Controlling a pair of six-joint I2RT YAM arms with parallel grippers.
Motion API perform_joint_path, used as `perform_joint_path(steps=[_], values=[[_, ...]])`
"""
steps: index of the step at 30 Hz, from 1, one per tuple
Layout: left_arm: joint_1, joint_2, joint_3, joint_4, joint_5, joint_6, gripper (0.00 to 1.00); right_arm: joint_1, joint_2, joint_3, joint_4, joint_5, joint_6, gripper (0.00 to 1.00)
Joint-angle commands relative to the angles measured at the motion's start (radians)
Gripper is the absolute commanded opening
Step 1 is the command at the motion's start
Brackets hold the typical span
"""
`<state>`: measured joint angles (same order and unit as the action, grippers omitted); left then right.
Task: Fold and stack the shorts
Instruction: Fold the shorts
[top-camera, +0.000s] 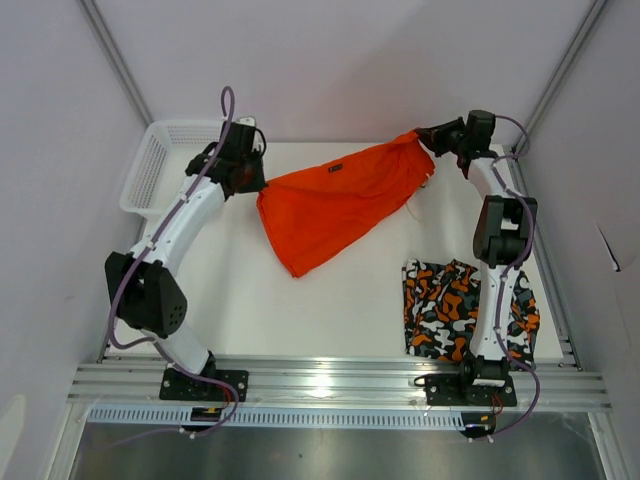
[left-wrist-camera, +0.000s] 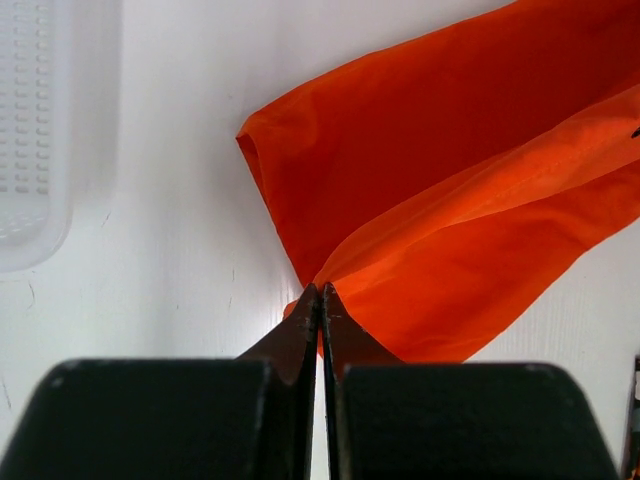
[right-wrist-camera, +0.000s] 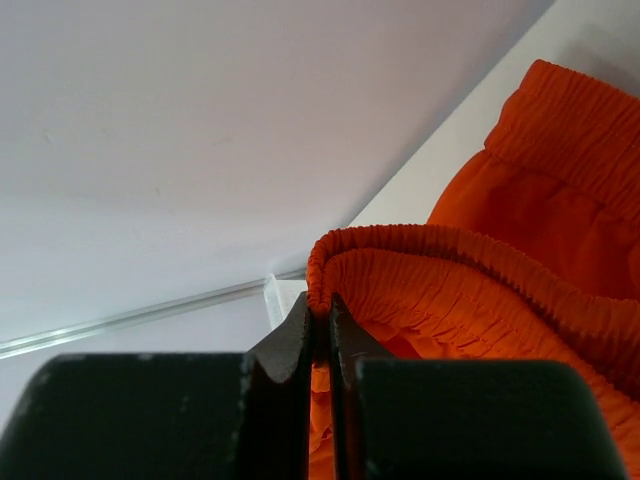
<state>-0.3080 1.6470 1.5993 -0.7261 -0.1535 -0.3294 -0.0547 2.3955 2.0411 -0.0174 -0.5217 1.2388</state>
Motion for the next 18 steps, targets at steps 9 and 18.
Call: perform_joint_path(steps=[9,18], values=[[0.086,0.112,0.033,0.089,-0.012,0.004,0.00,0.045,0.168,0.160,0.400,0.002,0.108,0.33],[0.139,0.189,0.044,0.119,-0.098,-0.059,0.79,0.081,0.284,0.278,0.646,0.028,0.074,0.99]])
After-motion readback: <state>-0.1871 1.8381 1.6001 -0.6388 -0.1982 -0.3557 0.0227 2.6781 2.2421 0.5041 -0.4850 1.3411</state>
